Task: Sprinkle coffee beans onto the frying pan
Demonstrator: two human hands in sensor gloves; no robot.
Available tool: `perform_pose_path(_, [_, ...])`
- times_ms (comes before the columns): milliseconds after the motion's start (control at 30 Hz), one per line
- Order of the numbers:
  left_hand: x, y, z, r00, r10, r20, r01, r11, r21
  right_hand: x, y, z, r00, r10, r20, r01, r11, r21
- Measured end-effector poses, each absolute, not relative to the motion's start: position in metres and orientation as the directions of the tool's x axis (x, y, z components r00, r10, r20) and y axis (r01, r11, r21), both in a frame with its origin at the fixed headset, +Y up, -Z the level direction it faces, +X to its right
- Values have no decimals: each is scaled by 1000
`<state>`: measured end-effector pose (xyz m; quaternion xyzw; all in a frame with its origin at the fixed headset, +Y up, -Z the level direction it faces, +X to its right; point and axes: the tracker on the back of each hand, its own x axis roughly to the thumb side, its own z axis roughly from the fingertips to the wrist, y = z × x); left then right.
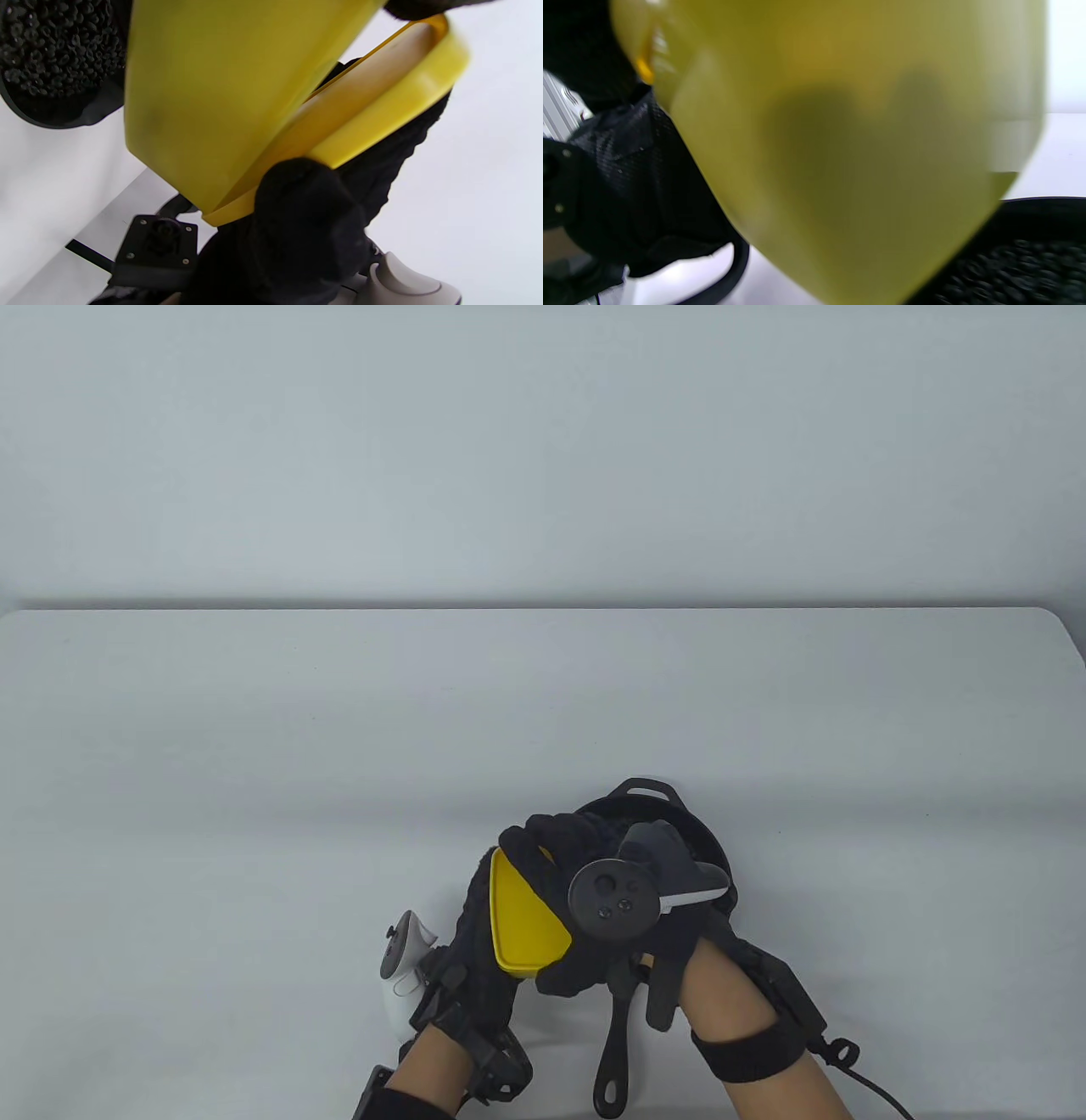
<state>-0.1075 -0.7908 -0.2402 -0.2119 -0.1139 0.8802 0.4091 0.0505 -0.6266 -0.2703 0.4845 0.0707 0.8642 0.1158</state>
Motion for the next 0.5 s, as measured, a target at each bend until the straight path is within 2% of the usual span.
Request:
perform_pose_path(67, [-107, -788, -241, -612, 742, -272, -635, -667, -390, 49, -629, -270, -504, 253, 826, -126, -968, 219])
perform_pose_path(167, [-115, -787, -244, -536, 810, -237, -693, -583, -424, 49, -637, -273, -515, 251, 820, -115, -968, 224])
perform_pose_path(267, [-121, -786, -245, -494, 838, -233, -741, -546, -392, 57, -639, -271, -526, 236, 817, -163, -971, 175])
perform_pose_path(367, [-123, -792, -240, -478, 841, -254, -784, -538, -310, 76, -644, -266, -607, 251, 754, -317, -946, 60])
perform_pose_path(500, [-128, -797, -239, -508, 824, -251, -788, -562, -250, 109, -667, -264, -659, 433, 615, -535, -845, 21])
